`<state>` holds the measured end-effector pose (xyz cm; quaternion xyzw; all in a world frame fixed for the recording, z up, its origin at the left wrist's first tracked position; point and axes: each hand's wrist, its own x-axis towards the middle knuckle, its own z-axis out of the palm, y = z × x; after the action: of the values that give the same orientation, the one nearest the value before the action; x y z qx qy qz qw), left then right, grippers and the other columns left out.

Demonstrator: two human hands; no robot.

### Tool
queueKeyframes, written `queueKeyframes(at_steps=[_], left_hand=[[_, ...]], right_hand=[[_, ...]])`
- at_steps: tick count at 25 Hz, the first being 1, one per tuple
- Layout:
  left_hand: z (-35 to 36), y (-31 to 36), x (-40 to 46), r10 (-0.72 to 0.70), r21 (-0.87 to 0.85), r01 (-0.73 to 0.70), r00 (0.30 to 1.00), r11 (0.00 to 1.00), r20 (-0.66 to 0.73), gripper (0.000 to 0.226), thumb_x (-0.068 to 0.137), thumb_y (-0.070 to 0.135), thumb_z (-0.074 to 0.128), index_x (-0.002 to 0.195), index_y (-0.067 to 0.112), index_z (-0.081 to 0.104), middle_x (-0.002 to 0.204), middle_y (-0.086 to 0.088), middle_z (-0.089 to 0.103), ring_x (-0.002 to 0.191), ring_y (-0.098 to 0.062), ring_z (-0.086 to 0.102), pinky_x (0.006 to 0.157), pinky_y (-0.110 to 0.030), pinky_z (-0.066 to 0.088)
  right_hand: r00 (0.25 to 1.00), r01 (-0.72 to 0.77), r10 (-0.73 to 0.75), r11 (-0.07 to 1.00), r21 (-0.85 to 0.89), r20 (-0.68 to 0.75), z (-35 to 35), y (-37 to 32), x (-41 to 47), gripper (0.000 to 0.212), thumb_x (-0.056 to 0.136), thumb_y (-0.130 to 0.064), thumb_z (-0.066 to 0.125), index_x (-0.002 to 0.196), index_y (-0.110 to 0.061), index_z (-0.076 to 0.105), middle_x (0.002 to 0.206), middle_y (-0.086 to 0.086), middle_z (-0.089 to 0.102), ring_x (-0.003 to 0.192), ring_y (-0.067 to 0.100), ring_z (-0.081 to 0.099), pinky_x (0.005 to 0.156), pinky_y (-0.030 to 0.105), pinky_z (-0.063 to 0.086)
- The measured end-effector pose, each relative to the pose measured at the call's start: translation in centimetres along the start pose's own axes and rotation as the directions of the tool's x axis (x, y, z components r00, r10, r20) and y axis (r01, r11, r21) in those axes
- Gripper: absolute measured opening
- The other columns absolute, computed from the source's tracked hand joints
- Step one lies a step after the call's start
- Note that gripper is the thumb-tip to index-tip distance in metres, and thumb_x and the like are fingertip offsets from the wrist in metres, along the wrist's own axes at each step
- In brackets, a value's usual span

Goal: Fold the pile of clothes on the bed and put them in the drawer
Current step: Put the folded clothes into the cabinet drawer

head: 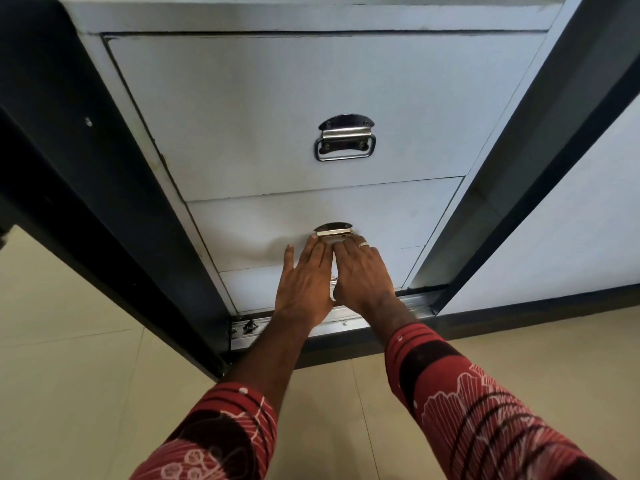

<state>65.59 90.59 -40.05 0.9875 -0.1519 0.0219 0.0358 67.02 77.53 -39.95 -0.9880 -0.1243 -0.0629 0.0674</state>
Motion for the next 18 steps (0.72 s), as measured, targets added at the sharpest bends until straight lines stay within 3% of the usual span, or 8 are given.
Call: queueKeyframes(at_steps=[3,5,8,12,15,18], left_hand=[[-0.3,-0.1,0.4,0.001,0.021,-0.001,1.0,1.0,0.0,0.107,0.092,0.051,0.066,0.163,0.016,-0.006,0.172,-0.001,-0.006,0.156,-0.022,-0.016,0.122,-0.054,-0.014],[-0.2,0.2,0.1,0.0,-0.02,0.001,1.0,1.0,0.014,0.106,0.092,0.056,0.064,0.163,0.017,-0.003,0.172,-0.001,-0.002,0.157,-0.021,-0.014,0.122,-0.051,-0.017],[-0.7,1.1,-0.8,-0.009,-0.105,0.01,1.0,0.994,0.013,0.099,0.093,0.046,0.066,0.163,0.018,0.003,0.171,0.0,0.008,0.158,-0.02,-0.009,0.122,-0.047,-0.018],[-1.3,2.4,-3.9,-0.004,-0.199,0.011,0.999,0.98,0.04,0.103,0.09,0.039,0.071,0.163,0.019,0.002,0.171,0.0,0.007,0.157,-0.02,-0.012,0.123,-0.049,-0.016],[-0.4,4.8,-9.5,-0.022,-0.269,0.047,0.995,0.962,0.095,0.104,0.094,0.038,0.066,0.161,0.022,-0.012,0.171,0.0,-0.009,0.154,-0.02,-0.023,0.126,-0.051,-0.008],[0.1,7.3,-14.9,-0.043,-0.281,0.079,0.99,0.956,0.135,0.104,0.096,0.043,0.06,0.153,0.022,-0.024,0.161,0.001,-0.028,0.15,-0.019,-0.029,0.127,-0.045,-0.008]], right_hand=[[0.997,-0.002,-0.005,0.996,0.088,0.081,-0.3,-0.2,0.1,0.079,0.072,-0.019,0.073,0.144,-0.002,0.046,0.142,0.017,0.053,0.142,0.035,0.041,0.118,0.043,0.038],[0.995,-0.019,0.007,0.994,0.109,0.104,-1.1,-0.5,-0.4,0.079,0.074,-0.023,0.078,0.144,-0.003,0.046,0.144,0.016,0.051,0.142,0.034,0.04,0.12,0.038,0.034],[0.993,-0.006,-0.009,0.992,0.124,0.12,-3.0,-0.9,-1.6,0.064,0.081,-0.022,0.071,0.139,-0.006,0.05,0.142,0.012,0.053,0.139,0.03,0.043,0.114,0.037,0.038],[0.984,-0.006,-0.005,0.998,0.058,0.179,-3.1,-1.6,-4.3,0.05,0.093,-0.023,0.056,0.139,-0.006,0.047,0.14,0.014,0.053,0.137,0.031,0.044,0.114,0.043,0.043],[0.968,-0.005,0.006,1.0,-0.005,0.251,-1.5,-3.1,-10.0,0.062,0.101,-0.026,0.048,0.155,-0.003,0.027,0.155,0.019,0.04,0.146,0.034,0.034,0.125,0.044,0.028],[0.975,0.004,-0.002,1.0,-0.008,0.222,-2.1,-4.0,-16.4,0.073,0.102,-0.02,0.048,0.162,-0.004,0.01,0.168,0.02,0.018,0.157,0.035,0.012,0.126,0.044,-0.001]])
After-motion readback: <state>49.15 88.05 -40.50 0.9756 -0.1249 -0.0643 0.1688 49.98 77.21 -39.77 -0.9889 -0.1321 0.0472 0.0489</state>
